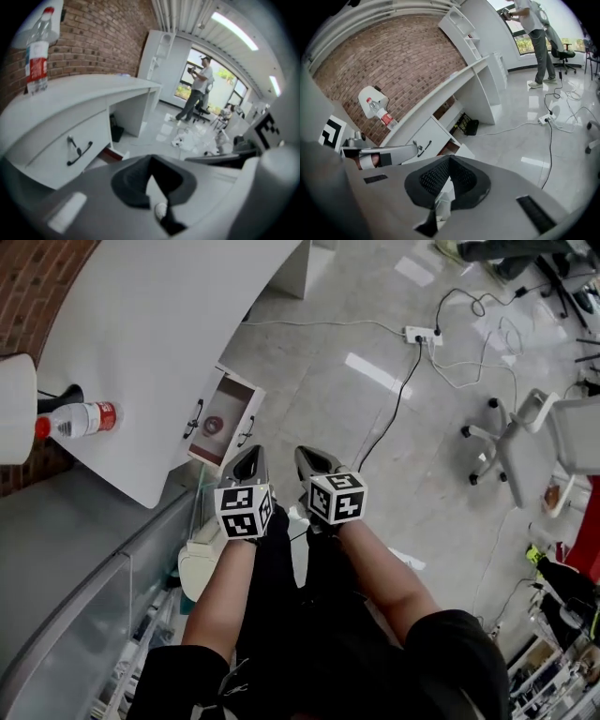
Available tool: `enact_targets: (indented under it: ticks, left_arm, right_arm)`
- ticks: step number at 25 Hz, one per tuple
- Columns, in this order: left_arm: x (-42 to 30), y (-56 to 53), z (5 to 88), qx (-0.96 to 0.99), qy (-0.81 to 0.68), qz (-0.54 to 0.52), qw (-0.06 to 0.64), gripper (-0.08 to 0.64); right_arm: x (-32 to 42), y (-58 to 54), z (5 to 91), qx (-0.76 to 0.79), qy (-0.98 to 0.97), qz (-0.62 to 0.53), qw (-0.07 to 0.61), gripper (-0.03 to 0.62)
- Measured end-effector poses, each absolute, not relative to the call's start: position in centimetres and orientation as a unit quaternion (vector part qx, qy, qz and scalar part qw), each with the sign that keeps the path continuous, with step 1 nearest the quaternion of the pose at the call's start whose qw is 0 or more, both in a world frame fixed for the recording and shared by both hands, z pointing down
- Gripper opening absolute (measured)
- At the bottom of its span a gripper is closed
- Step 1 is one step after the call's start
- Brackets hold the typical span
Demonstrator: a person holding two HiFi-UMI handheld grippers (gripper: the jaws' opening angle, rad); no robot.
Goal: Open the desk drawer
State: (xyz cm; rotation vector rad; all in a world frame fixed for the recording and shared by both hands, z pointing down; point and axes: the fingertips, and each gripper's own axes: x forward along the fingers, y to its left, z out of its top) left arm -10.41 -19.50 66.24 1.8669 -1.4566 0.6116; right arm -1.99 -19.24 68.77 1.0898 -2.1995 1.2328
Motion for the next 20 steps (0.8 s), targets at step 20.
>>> enact_targets:
  ticks: [20]
  left_arm:
    - [-8.4, -26.7, 35.5, 0.766, -0.592, 0.132, 0.213, -0.002]
  right_arm:
    - [-1.2, -27.7, 34.5, 0.409, -0.884, 0.22, 0.058, -0.003]
